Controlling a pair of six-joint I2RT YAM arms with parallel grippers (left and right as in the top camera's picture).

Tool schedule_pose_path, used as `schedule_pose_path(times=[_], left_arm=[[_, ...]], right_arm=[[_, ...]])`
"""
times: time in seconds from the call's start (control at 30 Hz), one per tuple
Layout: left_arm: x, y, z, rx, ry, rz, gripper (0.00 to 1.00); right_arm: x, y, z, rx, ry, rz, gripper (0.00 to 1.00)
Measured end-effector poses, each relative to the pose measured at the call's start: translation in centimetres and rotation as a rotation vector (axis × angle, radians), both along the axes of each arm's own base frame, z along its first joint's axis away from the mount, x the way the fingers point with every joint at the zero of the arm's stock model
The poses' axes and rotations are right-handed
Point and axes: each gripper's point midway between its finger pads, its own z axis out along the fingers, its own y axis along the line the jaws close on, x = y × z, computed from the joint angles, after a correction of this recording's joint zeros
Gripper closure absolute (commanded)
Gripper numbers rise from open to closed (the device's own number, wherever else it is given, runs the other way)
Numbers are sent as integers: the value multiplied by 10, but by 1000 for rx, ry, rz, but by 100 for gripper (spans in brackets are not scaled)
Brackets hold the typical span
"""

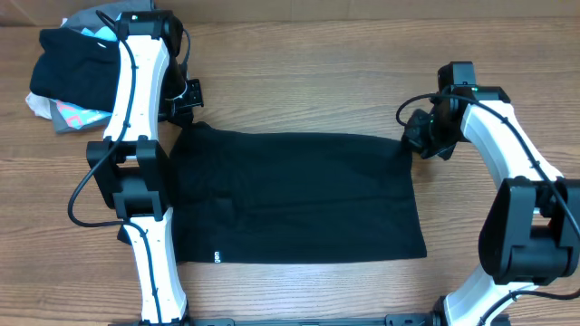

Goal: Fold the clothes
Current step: 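Fold the top edge down toward the bottom with both grippers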

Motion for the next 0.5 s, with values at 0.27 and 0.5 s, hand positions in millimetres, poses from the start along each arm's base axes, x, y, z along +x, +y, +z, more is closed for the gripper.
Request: schedule_pose_path(times=[0.27, 0.5], left_arm=[[-33, -3, -15, -14, 120, 3, 96], [-60, -3, 19, -20, 93, 0, 96]], right_arm=[[-17, -19, 15, 16, 90, -71, 96], [-31, -15, 25, 69, 129, -82, 96]])
